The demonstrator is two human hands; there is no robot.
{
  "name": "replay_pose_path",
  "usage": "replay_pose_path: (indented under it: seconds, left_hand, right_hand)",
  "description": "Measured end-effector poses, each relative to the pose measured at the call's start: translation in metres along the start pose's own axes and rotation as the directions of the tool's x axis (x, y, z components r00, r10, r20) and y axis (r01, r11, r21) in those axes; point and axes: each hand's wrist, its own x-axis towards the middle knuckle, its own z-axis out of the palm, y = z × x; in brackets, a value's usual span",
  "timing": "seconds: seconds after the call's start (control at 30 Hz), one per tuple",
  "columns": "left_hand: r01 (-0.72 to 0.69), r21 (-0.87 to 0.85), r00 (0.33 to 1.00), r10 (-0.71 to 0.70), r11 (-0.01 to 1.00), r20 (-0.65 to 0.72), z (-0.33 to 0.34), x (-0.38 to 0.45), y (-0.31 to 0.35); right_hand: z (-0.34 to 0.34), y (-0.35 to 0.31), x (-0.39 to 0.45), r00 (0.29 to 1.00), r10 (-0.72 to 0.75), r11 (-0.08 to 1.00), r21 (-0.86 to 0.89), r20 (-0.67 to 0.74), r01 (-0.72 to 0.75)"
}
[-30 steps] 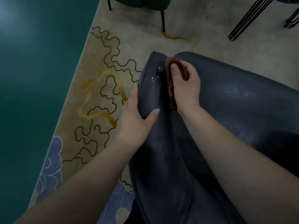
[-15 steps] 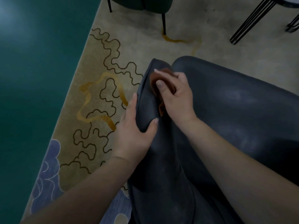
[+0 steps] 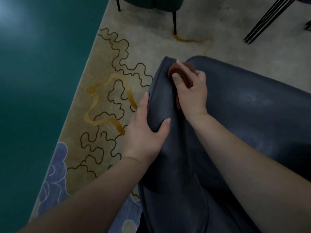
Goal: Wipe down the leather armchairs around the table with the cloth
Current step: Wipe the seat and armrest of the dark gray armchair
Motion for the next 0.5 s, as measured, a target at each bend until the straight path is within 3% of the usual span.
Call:
replay_pose_path:
  seconds: [0.13, 0.23, 0.3, 0.4, 0.5]
  left_hand:
    - [0.008, 0.002, 1.0, -0.008, 1.0, 0.004, 0.001, 0.002, -0.001]
    - [0.013, 0.003, 1.0, -0.013, 1.0, 0.001, 0.001, 0.003, -0.002]
    - [0.007, -0.001, 1.0, -0.007, 1.0, -0.001, 0.001, 0.003, -0.002]
    - [0.013, -0.02, 1.0, -0.013, 1.0, 0.002, 0.002, 0.002, -0.001]
    - [0.009, -0.022, 1.0, -0.008, 1.0, 0.011, 0.001, 0.0, 0.0]
  right_hand:
    - [-0.008, -0.001, -0.028, 0.983, -0.16, 0.987, 0.018, 0.092, 0.159]
    - [-0.002, 0.003, -0.038, 0.938, -0.329, 0.935, -0.101, 0.108, 0.34]
    - [0.002, 0.004, -0.025, 0.956, -0.291, 0.945, -0.142, 0.041, 0.294]
    - [0.003, 0.005, -0.005, 0.993, -0.113, 0.992, -0.056, -0.034, 0.111]
    - [-0.003, 0.007, -0.025, 0.986, -0.164, 0.985, -0.048, 0.016, 0.165]
